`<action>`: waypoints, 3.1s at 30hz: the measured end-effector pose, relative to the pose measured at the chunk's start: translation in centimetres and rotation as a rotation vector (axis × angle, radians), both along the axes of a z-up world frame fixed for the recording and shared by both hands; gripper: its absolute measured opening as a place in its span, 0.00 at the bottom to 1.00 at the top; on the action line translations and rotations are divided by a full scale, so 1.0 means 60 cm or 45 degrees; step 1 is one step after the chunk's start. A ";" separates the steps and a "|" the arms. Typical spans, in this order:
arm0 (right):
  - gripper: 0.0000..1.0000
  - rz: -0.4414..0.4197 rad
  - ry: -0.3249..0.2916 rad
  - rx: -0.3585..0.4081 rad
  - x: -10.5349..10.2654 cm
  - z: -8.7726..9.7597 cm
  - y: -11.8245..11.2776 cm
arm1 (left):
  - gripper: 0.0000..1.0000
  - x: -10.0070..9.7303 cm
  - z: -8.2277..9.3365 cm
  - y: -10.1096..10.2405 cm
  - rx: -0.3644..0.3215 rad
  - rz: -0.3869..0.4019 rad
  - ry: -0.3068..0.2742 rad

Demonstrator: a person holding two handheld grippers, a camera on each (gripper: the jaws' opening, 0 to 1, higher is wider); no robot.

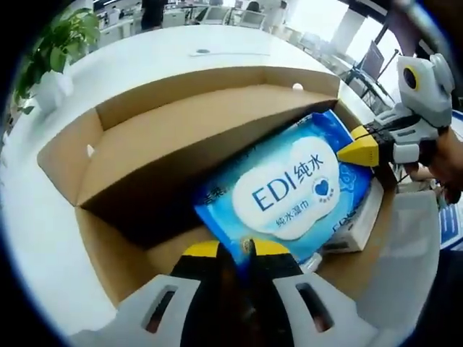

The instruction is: Operate the shoe box by opening the lid, removing the specified soft item, and placing it in the target area until the item is outside and the box remains undamaged.

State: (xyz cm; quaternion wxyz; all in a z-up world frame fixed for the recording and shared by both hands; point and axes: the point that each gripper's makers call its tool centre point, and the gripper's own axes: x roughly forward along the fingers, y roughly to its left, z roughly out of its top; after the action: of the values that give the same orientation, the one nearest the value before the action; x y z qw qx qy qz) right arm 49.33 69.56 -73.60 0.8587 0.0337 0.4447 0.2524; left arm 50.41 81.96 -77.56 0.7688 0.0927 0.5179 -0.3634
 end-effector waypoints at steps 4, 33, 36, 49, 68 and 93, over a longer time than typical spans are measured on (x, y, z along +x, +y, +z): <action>0.00 0.002 -0.003 0.000 -0.001 -0.002 -0.001 | 0.02 -0.010 -0.008 0.001 -0.046 0.039 0.094; 0.00 -0.020 -0.037 0.065 -0.005 0.038 0.009 | 0.00 -0.017 0.084 0.021 -0.105 0.053 -0.007; 0.00 -0.022 -0.049 0.078 -0.003 0.052 0.012 | 0.00 -0.018 0.099 0.023 -0.097 0.036 -0.028; 0.00 -0.040 -0.124 0.094 -0.013 0.102 0.004 | 0.00 -0.020 0.156 0.016 -0.108 0.006 -0.103; 0.00 -0.136 -0.231 0.091 -0.020 0.163 -0.086 | 0.00 -0.027 0.226 -0.074 -0.151 -0.123 -0.171; 0.00 -0.333 -0.261 0.035 -0.040 0.179 -0.286 | 0.00 -0.030 0.230 -0.279 -0.217 -0.312 -0.138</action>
State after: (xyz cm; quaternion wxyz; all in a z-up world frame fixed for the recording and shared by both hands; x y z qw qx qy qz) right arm 46.94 52.41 -62.89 0.9245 0.0772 0.3431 0.1468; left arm 48.59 65.25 -63.76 0.7508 0.1090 0.4277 -0.4915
